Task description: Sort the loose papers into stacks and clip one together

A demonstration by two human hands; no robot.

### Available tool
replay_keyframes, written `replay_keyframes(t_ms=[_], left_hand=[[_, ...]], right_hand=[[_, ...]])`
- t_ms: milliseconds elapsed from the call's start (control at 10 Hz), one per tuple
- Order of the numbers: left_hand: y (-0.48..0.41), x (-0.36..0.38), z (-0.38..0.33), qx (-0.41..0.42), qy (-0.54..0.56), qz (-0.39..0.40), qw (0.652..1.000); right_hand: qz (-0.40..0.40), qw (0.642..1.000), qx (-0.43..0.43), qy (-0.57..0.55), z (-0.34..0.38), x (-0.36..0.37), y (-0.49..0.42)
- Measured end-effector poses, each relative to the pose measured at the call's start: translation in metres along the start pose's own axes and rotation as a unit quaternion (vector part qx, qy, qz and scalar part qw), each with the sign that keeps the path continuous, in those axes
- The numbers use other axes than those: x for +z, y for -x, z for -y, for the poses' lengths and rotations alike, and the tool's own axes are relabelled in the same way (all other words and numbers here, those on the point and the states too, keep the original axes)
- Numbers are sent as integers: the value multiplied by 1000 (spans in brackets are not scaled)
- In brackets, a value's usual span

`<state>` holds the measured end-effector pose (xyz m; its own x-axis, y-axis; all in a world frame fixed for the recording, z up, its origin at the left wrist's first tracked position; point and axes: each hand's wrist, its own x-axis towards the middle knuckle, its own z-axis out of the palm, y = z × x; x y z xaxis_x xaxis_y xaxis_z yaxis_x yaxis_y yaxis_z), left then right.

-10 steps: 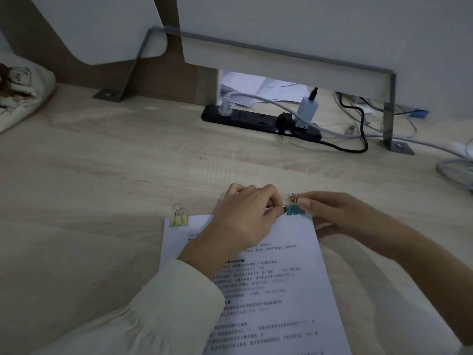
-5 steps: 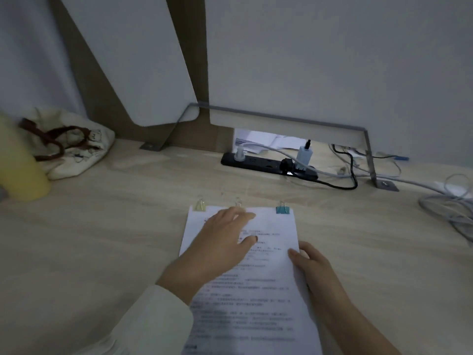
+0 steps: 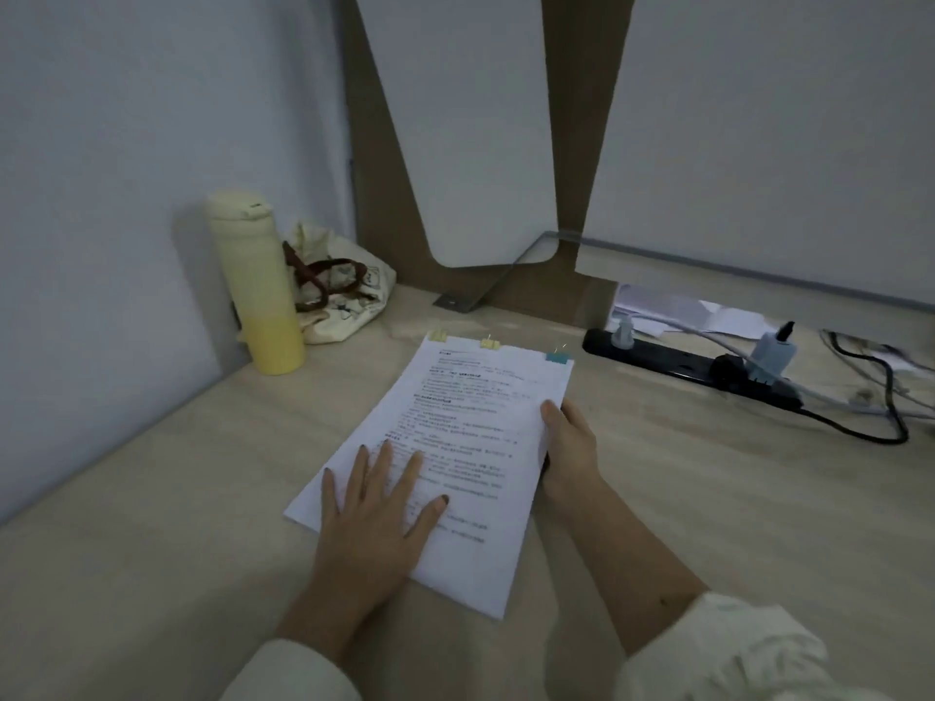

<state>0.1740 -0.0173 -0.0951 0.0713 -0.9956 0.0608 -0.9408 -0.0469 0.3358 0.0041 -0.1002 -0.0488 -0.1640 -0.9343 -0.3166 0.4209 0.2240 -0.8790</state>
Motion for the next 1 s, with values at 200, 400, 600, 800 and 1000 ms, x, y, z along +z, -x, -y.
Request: replay_keyframes(t_ms=[200, 400, 600, 800, 1000], left_hand=[[-60, -3, 25, -34, -37, 29, 998], [-97, -12, 38, -23, -50, 59, 997], [-112, -11, 43, -16, -49, 60, 997], [-114, -11, 44, -13, -47, 66, 997], [-97, -9, 41, 68, 32, -128, 989]], right_hand=[[31, 947, -101, 302, -14, 19, -25], [-5, 908, -152, 390, -23, 31, -49], [-10, 894, -157, 420, -24, 33, -60], [10, 889, -150, 432, -23, 30, -54], [64, 928, -134, 341, -22, 13, -16]])
